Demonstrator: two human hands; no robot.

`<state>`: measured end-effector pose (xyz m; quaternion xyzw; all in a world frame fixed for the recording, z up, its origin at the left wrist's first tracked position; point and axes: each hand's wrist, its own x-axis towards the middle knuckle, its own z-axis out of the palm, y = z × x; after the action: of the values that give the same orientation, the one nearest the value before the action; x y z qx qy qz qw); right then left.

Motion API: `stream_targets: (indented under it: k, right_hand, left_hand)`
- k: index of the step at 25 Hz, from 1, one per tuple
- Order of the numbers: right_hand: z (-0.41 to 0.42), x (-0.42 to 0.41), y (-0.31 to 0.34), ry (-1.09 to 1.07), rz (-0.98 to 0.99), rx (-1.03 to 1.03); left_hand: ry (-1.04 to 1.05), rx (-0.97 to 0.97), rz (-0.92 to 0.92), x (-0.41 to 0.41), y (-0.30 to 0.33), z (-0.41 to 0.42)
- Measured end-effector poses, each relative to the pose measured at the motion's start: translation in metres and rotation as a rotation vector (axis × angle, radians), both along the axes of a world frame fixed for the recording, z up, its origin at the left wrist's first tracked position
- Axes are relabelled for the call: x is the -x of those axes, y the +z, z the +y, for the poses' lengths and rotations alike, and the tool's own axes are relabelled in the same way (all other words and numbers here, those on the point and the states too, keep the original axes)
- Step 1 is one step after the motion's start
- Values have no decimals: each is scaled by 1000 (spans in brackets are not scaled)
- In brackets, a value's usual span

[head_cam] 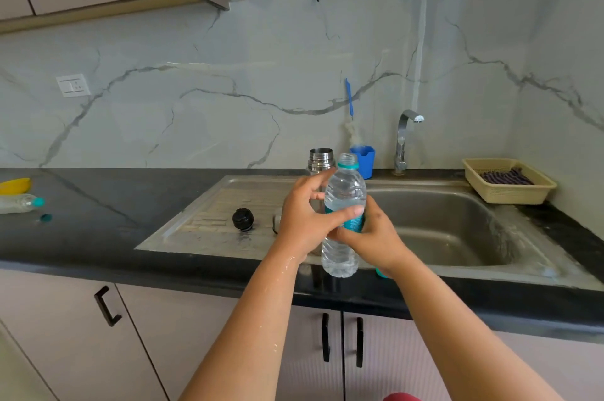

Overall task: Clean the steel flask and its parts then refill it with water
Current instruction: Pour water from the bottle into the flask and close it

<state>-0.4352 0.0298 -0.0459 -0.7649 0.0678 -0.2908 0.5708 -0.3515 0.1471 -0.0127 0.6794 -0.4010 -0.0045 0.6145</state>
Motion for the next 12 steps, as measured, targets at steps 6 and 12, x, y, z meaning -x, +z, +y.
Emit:
stream_targets:
  k: [6,12]
  right_hand:
    - [-51,2,44,-175,125,180]
    - [-95,-28,80,-314,167,478]
  left_hand:
    - [225,-101,66,-58,-28,-1]
    - [182,-188,244,-77,-82,-36]
